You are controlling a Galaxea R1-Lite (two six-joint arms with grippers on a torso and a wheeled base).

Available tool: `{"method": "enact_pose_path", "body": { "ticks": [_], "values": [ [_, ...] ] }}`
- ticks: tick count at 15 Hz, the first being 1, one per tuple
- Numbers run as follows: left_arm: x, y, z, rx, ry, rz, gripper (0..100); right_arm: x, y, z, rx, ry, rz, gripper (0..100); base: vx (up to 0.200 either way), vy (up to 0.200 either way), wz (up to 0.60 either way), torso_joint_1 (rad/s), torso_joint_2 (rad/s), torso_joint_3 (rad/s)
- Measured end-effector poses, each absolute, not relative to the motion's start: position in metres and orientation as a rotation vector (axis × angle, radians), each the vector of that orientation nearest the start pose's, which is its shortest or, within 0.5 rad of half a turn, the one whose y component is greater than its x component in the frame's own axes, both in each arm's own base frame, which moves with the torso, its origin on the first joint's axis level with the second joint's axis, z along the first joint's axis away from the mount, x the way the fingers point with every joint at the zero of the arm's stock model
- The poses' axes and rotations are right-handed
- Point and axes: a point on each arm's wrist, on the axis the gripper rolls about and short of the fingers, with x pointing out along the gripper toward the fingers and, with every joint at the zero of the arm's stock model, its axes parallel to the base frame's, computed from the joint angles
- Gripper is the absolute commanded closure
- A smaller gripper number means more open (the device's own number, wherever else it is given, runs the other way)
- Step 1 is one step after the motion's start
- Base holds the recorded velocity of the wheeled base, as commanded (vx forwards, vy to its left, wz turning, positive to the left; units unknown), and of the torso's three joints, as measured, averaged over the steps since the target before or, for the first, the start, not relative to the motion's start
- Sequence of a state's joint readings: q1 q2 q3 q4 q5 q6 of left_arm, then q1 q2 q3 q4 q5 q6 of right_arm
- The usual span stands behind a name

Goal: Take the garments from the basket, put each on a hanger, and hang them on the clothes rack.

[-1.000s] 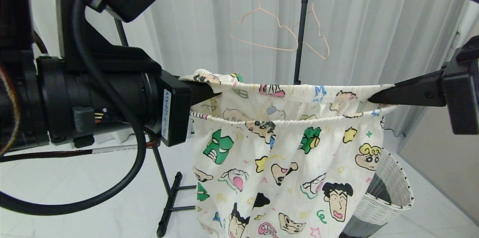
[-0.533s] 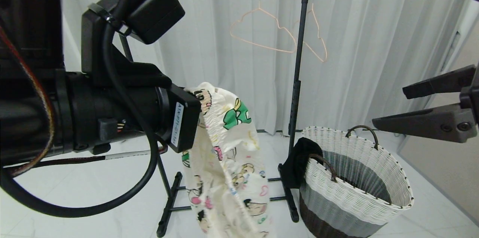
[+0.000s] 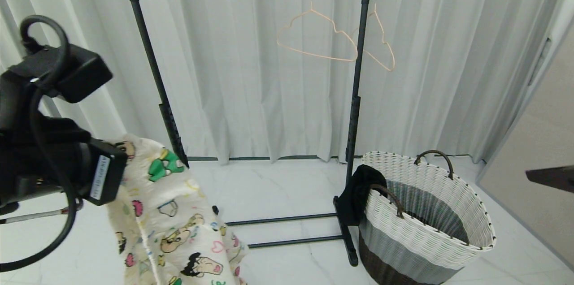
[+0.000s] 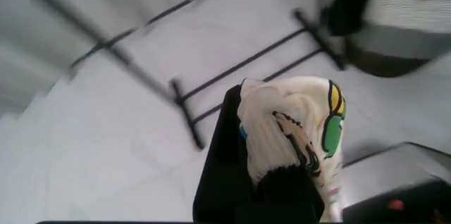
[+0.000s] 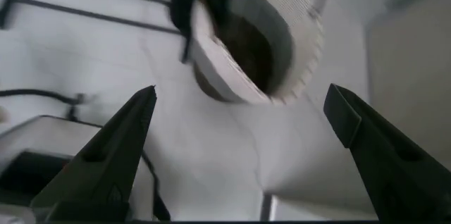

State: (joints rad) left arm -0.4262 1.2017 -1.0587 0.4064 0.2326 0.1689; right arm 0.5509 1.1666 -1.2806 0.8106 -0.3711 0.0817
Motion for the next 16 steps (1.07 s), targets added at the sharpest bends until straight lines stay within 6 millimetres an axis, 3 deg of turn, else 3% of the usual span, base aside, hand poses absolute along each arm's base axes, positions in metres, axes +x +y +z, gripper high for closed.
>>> {"method": "enact_pose_path", "body": {
  "ticks": [3,5,9,16],
  "values": [
    [0.138,-0.016,0.263,0.283,0.577,0.026,100,0.093,0.035,0.284,-0.212,0.66,0.028,0,0.0,0.0,0.0,0.0,0.0,0.0],
    [0.126,-0.004,0.251,0.26,0.614,0.105,100,0.09,0.029,0.282,-0.182,0.638,-0.011,0,0.0,0.0,0.0,0.0,0.0,0.0],
    [0.101,0.001,0.227,0.257,0.649,0.13,100,0.093,0.025,0.282,-0.136,0.607,-0.025,0,0.0,0.0,0.0,0.036,-0.11,-0.084],
    [0.098,0.001,0.229,0.249,0.559,0.139,100,0.102,0.028,0.287,-0.106,0.558,-0.001,0,0.0,0.0,0.0,0.164,-0.44,-0.277]
  ]
}}
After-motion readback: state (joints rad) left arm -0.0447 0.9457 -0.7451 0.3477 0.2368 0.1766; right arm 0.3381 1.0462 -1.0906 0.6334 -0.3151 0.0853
